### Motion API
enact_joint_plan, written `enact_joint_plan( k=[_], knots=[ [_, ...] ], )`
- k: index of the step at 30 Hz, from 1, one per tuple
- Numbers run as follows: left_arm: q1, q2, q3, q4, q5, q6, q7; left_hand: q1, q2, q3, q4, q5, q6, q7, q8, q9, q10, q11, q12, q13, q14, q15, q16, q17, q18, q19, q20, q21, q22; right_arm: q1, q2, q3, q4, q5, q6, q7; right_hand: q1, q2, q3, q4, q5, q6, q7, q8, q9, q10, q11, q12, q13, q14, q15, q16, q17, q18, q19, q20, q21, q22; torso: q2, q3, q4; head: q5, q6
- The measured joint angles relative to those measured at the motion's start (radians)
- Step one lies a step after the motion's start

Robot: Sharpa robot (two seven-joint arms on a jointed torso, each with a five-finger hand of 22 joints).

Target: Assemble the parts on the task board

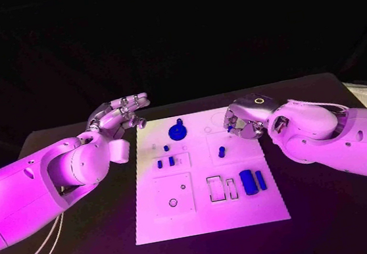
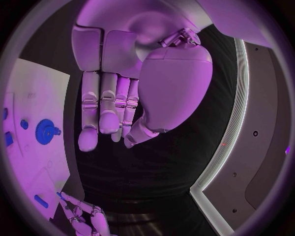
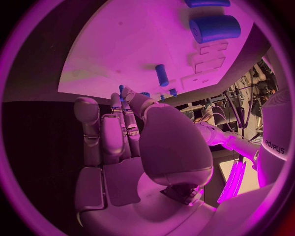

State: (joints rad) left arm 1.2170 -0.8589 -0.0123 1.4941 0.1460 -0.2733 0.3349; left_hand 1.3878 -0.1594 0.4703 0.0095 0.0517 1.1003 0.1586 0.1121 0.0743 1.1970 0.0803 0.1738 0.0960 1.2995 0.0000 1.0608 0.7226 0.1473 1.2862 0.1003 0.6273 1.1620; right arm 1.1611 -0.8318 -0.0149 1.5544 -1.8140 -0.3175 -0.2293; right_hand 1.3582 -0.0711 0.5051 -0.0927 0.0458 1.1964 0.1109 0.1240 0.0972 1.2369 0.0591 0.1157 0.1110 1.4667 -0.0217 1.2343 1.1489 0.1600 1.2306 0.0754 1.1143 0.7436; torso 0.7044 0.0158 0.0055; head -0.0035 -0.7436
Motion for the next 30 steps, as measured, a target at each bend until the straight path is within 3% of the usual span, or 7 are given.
enact_joint_plan(
  k=[10,16,21,30],
  knots=[
    [-0.001,0.002,0.0,-0.001,0.0,0.0,-0.002,0.0,0.0,0.0,0.0,0.0,0.0,0.0,0.0,0.0,0.0,0.0,0.0,0.0,0.0,0.0,0.0,-0.001,0.0,0.0,0.0,0.0,-0.001,0.003,-0.01,0.005,0.094,0.062,-0.05,0.011,0.0,0.0,0.007,-0.001,-0.002,-0.004,0.003,0.0,-0.001,0.0,0.0,-0.003,-0.001,0.0,0.0,0.0,0.005,0.001,0.0,0.0,0.005,0.006,0.001,-0.0001,-0.0003,0.01,0.003],
    [-0.002,0.002,0.0,0.0,0.0,0.0,-0.003,0.0,0.0,0.0,0.0,0.0,0.0,0.0,0.0,0.0,0.0,0.0,0.0,0.0,0.0,0.0,0.0,-0.002,0.0,0.0,0.0,0.0,-0.001,-0.006,0.03,0.005,0.14,0.095,-0.058,0.027,0.0,0.0,0.015,-0.007,0.003,-0.007,0.007,-0.005,-0.001,0.001,0.001,-0.009,-0.004,0.0,0.0,0.0,0.005,0.001,0.0,0.0,0.005,0.005,0.001,-0.0009,0.0006,0.036,0.001],
    [-0.003,0.004,0.0,0.003,0.0,0.0,-0.003,0.0,0.0,0.0,0.0,0.0,0.0,0.0,0.0,0.0,-0.004,0.003,0.0,0.0,0.0,0.0,0.0,-0.003,0.0,0.0,0.0,0.0,-0.002,-0.03,0.075,0.001,0.141,0.112,-0.053,0.04,0.0,0.0,0.017,-0.005,0.003,-0.007,0.007,-0.006,-0.002,0.001,0.001,-0.01,-0.006,0.0,0.0,0.0,0.004,0.001,0.0,0.0,0.005,0.002,0.002,-0.0023,0.0007,0.056,-0.008],
    [-0.003,0.015,0.0,0.007,0.001,0.001,-0.004,0.0,0.0,0.0,0.0,0.0,0.0,0.0,0.0,0.0,-0.004,0.003,0.0,0.0,0.0,0.0,-0.004,-0.004,0.0,0.0,0.0,-0.006,-0.004,-0.084,0.156,-0.007,0.102,0.128,-0.019,0.064,0.0,0.0,0.021,-0.009,0.003,-0.013,0.009,-0.007,-0.002,0.002,0.002,-0.015,-0.009,0.0,0.0,0.0,0.003,0.001,0.0,0.0,0.005,-0.005,0.003,-0.0031,0.002,0.087,-0.023]
  ],
)
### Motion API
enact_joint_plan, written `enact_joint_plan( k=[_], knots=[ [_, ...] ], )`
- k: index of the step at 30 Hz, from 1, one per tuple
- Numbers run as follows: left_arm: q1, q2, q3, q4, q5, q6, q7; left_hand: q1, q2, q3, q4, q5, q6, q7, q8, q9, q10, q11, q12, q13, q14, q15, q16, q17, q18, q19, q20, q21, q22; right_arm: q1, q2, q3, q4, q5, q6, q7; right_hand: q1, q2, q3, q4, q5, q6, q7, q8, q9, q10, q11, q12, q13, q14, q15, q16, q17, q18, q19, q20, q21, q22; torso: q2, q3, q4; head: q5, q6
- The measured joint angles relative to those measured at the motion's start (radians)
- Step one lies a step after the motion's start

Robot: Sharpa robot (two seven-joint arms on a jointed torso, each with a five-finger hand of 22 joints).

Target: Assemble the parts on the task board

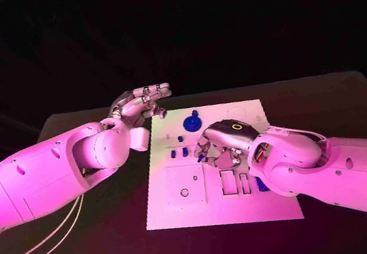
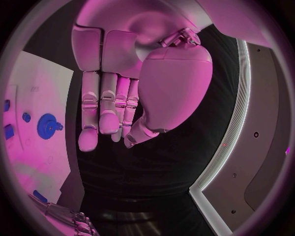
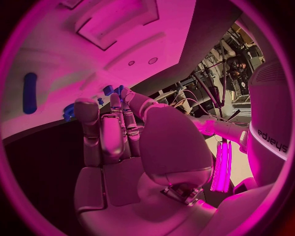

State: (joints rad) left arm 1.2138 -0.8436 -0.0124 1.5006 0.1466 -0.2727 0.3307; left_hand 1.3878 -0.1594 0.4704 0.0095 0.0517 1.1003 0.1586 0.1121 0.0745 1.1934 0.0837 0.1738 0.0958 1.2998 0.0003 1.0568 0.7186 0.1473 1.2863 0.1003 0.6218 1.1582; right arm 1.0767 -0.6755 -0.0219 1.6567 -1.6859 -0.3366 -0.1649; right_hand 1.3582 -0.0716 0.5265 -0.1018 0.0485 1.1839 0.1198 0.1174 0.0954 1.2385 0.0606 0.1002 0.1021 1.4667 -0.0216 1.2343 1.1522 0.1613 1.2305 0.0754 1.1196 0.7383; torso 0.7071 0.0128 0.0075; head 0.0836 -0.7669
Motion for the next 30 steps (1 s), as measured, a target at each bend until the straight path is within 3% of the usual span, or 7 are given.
enact_joint_plan(
  k=[6,13,30],
  knots=[
    [0.0,0.004,0.0,0.005,0.0,0.0,-0.001,0.0,0.0,0.0,0.0,0.0,0.0,0.0,0.0,0.0,0.0,0.0,0.0,0.0,0.0,0.0,0.0,0.0,0.0,0.0,0.0,0.0,0.0,-0.016,0.033,-0.006,-0.022,0.002,0.036,0.013,0.0,0.0,0.003,0.002,0.0,0.0,0.0,-0.004,0.0,0.0,0.0,-0.002,-0.001,0.0,0.0,0.0,-0.002,0.0,0.0,0.0,0.0,-0.002,0.0,-0.0017,0.0012,0.009,-0.007],
    [0.0,0.005,0.0,0.008,0.0,0.0,-0.002,0.0,0.0,-0.003,-0.003,0.0,0.0,0.0,0.0,-0.001,0.0,0.0,0.0,0.0,0.0,0.0,0.0,-0.001,0.0,0.0,0.0,0.0,0.0,-0.025,0.049,-0.008,-0.04,0.0,0.069,0.016,0.0,0.0,0.002,0.002,0.0,-0.003,0.003,-0.004,0.0,0.0,0.0,-0.002,-0.002,0.0,0.0,0.0,-0.002,0.0,0.0,0.0,0.0,-0.003,0.001,-0.0012,0.0012,0.012,-0.013],
    [0.0,0.005,0.0,0.004,0.0,0.001,-0.007,0.0,0.0,-0.005,0.0,0.0,0.0,0.0,0.0,-0.001,0.0,0.0,0.0,0.001,0.002,0.002,0.0,-0.003,0.0,0.0,0.0,0.0,-0.002,-0.029,0.057,-0.009,-0.042,-0.013,0.105,0.015,-0.001,-0.002,0.002,0.002,-0.003,-0.005,0.001,-0.008,0.0,0.001,0.002,-0.005,-0.003,0.0,0.0,0.004,-0.001,0.0,0.0,0.0,0.0,-0.003,0.0,0.0003,0.0012,0.013,-0.019]
  ],
)
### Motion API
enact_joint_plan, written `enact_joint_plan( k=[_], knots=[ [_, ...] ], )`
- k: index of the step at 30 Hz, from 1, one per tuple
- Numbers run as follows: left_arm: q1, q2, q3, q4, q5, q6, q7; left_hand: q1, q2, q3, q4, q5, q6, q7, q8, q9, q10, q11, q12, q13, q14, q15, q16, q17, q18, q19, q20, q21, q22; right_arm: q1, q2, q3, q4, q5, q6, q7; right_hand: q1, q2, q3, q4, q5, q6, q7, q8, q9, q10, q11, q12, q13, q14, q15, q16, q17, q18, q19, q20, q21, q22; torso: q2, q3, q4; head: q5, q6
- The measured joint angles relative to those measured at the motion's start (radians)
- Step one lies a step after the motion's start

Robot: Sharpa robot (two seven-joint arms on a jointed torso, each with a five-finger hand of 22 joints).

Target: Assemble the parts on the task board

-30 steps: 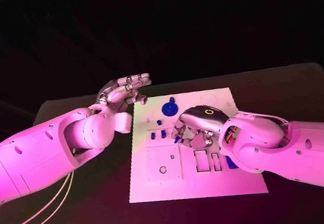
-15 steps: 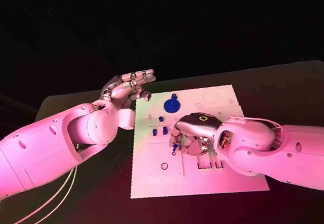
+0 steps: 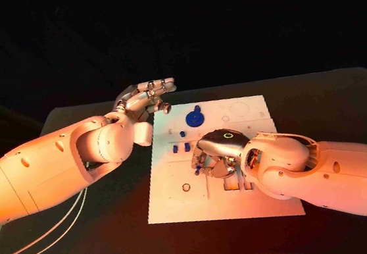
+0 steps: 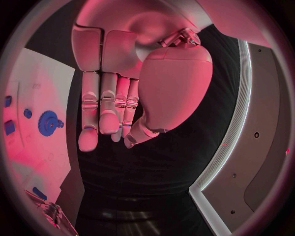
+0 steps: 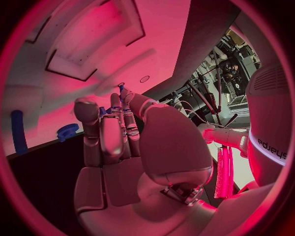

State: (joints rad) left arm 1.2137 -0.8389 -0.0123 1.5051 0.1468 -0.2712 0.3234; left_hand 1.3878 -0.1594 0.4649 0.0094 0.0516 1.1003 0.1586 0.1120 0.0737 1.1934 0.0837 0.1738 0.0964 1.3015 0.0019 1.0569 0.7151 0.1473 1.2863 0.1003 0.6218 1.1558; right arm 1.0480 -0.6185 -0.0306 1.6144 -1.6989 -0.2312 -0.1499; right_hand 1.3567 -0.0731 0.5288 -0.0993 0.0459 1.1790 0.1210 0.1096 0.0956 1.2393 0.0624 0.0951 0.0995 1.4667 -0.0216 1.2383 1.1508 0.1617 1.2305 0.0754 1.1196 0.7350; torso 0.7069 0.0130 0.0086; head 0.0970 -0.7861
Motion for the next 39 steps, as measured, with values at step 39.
enact_joint_plan(
  k=[39],
  knots=[
    [0.0,-0.001,0.0,0.0,-0.001,0.001,-0.005,0.0,0.0,0.0,0.0,0.0,0.0,0.0,0.0,0.0,0.0,0.0,0.0,0.0,-0.006,-0.005,0.0,0.0,0.0,0.0,0.0,0.0,0.0,0.001,0.026,-0.01,-0.012,-0.071,0.046,-0.055,-0.069,-0.05,-0.061,0.011,0.009,-0.176,0.055,-0.046,-0.03,-0.233,0.057,-0.031,-0.039,0.0,0.036,-0.062,-0.093,0.0,-0.088,0.048,-0.108,-0.171,-0.001,-0.001,0.0,0.001,-0.011]
  ],
)
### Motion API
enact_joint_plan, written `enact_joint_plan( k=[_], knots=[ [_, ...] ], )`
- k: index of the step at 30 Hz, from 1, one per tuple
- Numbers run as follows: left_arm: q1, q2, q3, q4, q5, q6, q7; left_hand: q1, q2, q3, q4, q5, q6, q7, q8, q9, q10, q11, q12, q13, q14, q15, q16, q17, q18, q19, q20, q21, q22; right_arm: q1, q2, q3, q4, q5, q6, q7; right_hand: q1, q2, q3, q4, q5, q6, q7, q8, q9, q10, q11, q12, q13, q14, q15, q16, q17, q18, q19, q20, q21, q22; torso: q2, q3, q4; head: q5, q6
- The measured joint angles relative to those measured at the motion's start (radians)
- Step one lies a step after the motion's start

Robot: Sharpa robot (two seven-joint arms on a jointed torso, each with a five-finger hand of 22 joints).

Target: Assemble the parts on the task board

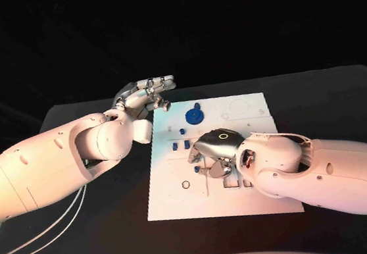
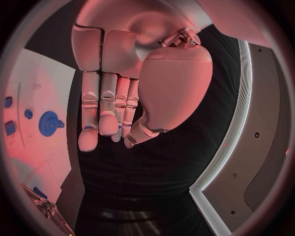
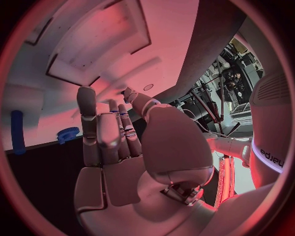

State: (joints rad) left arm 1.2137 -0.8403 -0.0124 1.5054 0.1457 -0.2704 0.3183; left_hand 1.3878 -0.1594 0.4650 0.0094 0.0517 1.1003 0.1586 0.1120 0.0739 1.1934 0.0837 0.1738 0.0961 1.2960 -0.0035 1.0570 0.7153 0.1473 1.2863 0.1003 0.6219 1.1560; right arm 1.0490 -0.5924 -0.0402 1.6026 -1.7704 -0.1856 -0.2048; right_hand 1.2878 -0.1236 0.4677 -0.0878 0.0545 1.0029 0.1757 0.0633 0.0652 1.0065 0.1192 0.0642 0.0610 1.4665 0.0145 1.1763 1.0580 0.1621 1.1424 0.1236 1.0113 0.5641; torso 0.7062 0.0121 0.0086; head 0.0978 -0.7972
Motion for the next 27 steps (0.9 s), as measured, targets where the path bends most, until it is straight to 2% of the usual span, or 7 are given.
enact_joint_plan(
  k=[4,6,8,13,20,22,27],
  knots=[
    [0.0,0.0,0.0,0.0,0.0,0.0,-0.001,0.0,0.0,0.0,0.0,0.0,0.0,0.0,0.0,0.0,0.0,0.0,0.0,0.0,0.0,0.0,0.0,0.0,0.0,0.0,0.0,0.0,0.0,-0.002,-0.012,-0.002,0.005,0.005,-0.022,0.003,0.001,-0.004,-0.012,0.001,0.008,0.0,0.0,0.0,0.002,-0.001,0.001,0.017,0.004,0.0,0.0,0.0,-0.006,0.0,0.0,0.0,0.0,0.002,0.0,0.0,0.0,-0.001,0.0],
    [0.0,0.0,0.0,-0.001,0.0,0.0,-0.002,0.0,0.0,0.0,0.0,0.0,0.0,0.0,0.0,0.0,0.0,0.0,0.0,0.0,0.0,0.0,-0.004,-0.003,0.0,0.0,0.0,-0.009,-0.003,-0.002,-0.024,-0.002,0.016,0.011,-0.045,0.005,0.001,-0.004,-0.013,0.001,0.017,0.01,-0.001,0.0,0.004,0.011,-0.005,0.028,0.005,0.0,0.0,-0.004,-0.008,0.0,0.0,0.0,0.0,0.009,0.0,0.0004,0.0,-0.001,0.001],
    [0.0,0.0,0.0,-0.001,0.0,0.0,-0.002,0.0,0.0,0.0,0.0,0.0,0.0,0.0,0.0,0.0,0.0,0.0,0.0,0.0,0.0,0.0,-0.004,-0.004,0.0,0.0,0.0,-0.01,-0.004,-0.002,-0.037,-0.002,0.03,0.018,-0.07,0.009,0.011,0.005,-0.013,0.001,0.023,0.017,0.002,0.001,0.004,0.018,-0.005,0.032,0.005,0.0,0.0,-0.004,-0.007,0.0,0.008,-0.003,0.007,0.017,0.0,0.0007,0.0,-0.002,0.002],
    [0.0,-0.001,0.0,-0.002,0.0,0.0,-0.003,0.0,0.0,0.0,0.0,0.0,0.0,0.0,0.0,0.0,0.0,0.0,0.0,0.0,0.0,0.0,-0.004,-0.004,0.0,0.0,0.0,-0.01,-0.004,0.002,-0.102,0.012,0.08,0.052,-0.121,0.014,0.014,0.009,-0.013,0.001,0.029,0.034,-0.001,0.006,0.006,0.043,-0.008,0.048,0.005,0.0,0.0,0.024,0.023,0.0,0.039,-0.005,0.039,0.064,-0.001,0.0007,-0.0007,-0.005,0.006],
    [0.0,-0.004,0.0,-0.001,0.0,0.001,-0.004,0.0,0.0,0.0,0.0,0.0,0.0,0.0,0.0,0.0,0.0,0.0,0.0,0.0,0.0,0.0,-0.004,-0.004,0.0,0.0,0.0,-0.01,-0.004,0.061,-0.22,0.026,0.12,0.112,-0.13,0.006,0.014,0.009,-0.028,-0.001,0.029,0.037,-0.005,0.006,0.005,0.046,-0.012,0.048,0.002,0.0,0.0,0.027,0.027,0.0,0.04,-0.004,0.045,0.076,-0.001,-0.0003,-0.0034,-0.016,0.017],
    [0.0,-0.004,0.0,-0.001,0.0,0.001,-0.004,0.0,0.0,0.0,0.0,0.0,0.0,0.0,0.0,0.0,0.0,0.0,0.0,0.0,0.0,0.0,-0.004,-0.004,0.0,0.0,0.0,-0.01,-0.004,0.078,-0.25,0.027,0.127,0.12,-0.124,-0.001,0.008,-0.009,-0.044,-0.002,0.029,0.028,-0.013,0.006,0.004,0.029,-0.015,0.048,0.002,0.0,0.0,0.027,0.02,0.0,0.04,-0.004,0.045,0.068,-0.002,-0.0003,-0.0046,-0.019,0.019],
    [0.0,-0.005,0.0,-0.001,0.0,0.001,-0.004,0.0,0.0,0.0,0.0,0.0,0.0,0.0,0.0,0.0,0.0,0.0,0.0,0.001,0.0,0.0,-0.004,-0.004,0.0,0.0,0.0,-0.01,-0.004,0.1,-0.285,0.028,0.125,0.12,-0.097,-0.013,0.011,-0.015,-0.078,0.0,0.033,0.022,-0.019,0.006,0.003,-0.008,-0.012,0.039,0.002,0.0,0.0,0.027,0.01,0.0,0.036,-0.007,0.031,0.046,-0.002,-0.0004,-0.006,-0.026,0.026]
  ],
)
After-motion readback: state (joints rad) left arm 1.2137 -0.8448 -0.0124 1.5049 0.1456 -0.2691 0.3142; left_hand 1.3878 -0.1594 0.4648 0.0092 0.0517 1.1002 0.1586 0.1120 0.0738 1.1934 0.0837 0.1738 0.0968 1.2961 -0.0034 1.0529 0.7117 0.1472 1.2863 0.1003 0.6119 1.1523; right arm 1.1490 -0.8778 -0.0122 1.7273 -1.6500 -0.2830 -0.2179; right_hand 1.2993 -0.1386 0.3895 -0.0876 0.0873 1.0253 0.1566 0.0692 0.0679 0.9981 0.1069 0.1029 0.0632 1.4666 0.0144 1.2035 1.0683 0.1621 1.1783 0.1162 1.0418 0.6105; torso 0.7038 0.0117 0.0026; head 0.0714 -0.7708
